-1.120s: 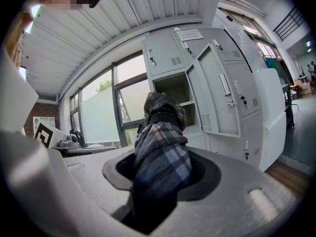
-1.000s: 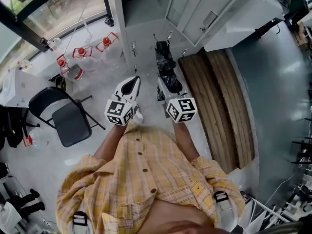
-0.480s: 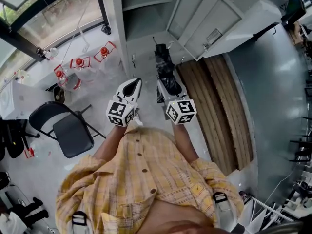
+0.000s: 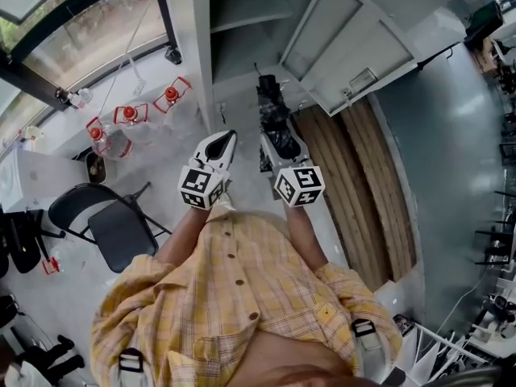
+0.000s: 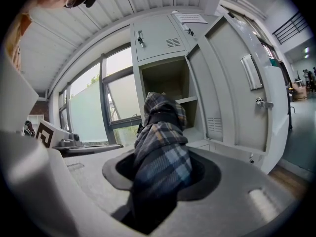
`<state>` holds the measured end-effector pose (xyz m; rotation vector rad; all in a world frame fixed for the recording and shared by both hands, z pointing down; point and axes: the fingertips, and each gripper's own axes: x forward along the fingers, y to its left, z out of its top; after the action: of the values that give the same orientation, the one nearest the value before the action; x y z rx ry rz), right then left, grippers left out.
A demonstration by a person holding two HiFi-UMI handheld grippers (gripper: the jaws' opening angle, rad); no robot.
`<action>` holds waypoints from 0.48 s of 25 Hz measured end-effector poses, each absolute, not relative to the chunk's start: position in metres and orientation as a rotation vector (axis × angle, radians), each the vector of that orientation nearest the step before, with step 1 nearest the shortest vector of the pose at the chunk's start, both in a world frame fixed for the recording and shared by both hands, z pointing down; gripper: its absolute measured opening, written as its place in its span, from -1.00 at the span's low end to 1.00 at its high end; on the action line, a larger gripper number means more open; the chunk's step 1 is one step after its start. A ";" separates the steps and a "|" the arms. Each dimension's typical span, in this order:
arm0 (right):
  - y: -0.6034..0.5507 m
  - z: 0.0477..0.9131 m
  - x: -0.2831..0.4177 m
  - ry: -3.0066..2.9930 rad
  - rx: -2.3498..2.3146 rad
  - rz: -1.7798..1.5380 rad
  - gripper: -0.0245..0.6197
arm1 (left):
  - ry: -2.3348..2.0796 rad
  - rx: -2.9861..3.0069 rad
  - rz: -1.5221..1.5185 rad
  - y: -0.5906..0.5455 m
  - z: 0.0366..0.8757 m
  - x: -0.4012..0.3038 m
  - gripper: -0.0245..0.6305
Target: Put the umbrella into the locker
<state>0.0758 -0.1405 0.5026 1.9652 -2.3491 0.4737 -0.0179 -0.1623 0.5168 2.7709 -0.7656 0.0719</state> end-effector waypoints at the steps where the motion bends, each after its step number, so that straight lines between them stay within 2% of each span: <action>1: -0.144 0.503 0.075 -2.348 1.964 0.477 -0.33 | -0.765 2.770 0.072 -0.166 0.517 -0.018 -0.91; 12: -0.166 0.505 0.075 -2.363 1.936 0.497 -0.33 | -0.786 2.748 0.087 -0.182 0.524 -0.018 -0.91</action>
<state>0.0748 -0.1663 0.5050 1.9356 -2.3635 0.4970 -0.0179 -0.1820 0.5244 2.7480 -0.7860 0.0871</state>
